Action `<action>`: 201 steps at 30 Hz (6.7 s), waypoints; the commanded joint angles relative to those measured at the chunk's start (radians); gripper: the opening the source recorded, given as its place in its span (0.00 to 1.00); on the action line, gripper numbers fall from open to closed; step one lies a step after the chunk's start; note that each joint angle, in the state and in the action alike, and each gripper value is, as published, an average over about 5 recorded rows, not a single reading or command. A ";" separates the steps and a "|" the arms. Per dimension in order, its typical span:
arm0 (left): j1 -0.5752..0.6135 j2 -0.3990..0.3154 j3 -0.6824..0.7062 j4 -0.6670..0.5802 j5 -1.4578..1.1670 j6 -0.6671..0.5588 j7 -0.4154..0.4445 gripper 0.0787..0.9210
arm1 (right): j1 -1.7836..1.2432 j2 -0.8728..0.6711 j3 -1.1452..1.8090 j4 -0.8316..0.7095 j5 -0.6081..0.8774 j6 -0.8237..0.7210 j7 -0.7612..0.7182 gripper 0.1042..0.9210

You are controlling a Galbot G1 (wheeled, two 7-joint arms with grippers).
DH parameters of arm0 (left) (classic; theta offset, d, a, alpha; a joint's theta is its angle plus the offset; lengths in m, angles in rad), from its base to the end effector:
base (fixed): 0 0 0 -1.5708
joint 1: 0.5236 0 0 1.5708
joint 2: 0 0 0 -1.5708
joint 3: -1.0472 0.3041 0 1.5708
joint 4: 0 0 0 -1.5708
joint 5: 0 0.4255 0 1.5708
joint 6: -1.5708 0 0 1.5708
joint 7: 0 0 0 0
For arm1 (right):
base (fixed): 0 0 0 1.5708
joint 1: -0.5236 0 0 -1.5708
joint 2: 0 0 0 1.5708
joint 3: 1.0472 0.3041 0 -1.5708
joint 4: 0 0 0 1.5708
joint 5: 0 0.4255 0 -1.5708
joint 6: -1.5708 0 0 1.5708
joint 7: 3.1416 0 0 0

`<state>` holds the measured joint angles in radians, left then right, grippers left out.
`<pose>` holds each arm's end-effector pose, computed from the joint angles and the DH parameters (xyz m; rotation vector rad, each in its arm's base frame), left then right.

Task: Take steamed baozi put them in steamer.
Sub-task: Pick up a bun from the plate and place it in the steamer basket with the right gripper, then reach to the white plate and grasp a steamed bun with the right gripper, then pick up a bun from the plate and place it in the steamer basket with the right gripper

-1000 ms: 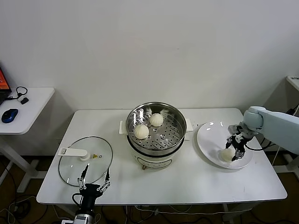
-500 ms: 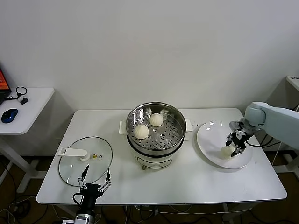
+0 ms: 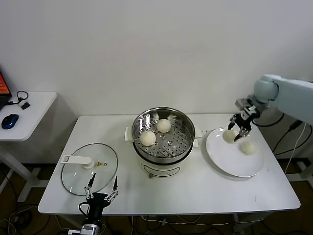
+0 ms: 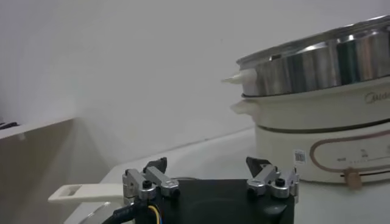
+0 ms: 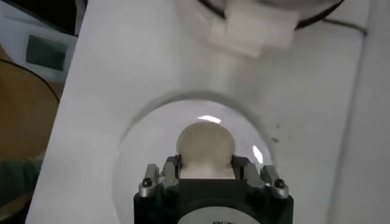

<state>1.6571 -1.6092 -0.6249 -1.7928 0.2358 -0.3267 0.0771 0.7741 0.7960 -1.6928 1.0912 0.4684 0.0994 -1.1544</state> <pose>0.2171 0.0339 -0.4102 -0.0824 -3.0337 -0.3673 0.6071 -0.1346 -0.0791 1.4453 -1.2319 1.4124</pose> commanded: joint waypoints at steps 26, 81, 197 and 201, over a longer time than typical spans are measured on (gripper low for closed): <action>-0.002 -0.024 -0.003 -0.005 -0.007 0.004 -0.006 0.88 | 0.014 0.412 0.099 0.093 -0.167 0.564 0.009 0.59; -0.004 -0.027 0.000 -0.015 -0.007 0.000 -0.007 0.88 | 0.131 0.264 -0.127 0.009 0.006 0.245 -0.016 0.88; 0.005 -0.026 -0.007 0.008 0.022 -0.023 -0.012 0.88 | 0.298 0.112 -0.205 0.229 0.421 -0.269 0.268 0.58; 0.008 -0.025 -0.007 0.005 0.022 -0.022 -0.012 0.88 | 0.327 0.151 -0.200 0.274 0.500 -0.319 0.279 0.58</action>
<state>1.6622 -1.6092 -0.6317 -1.7861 0.2577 -0.3494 0.0647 0.8828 0.8713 -1.7710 1.1355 0.6506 -0.0325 -0.9349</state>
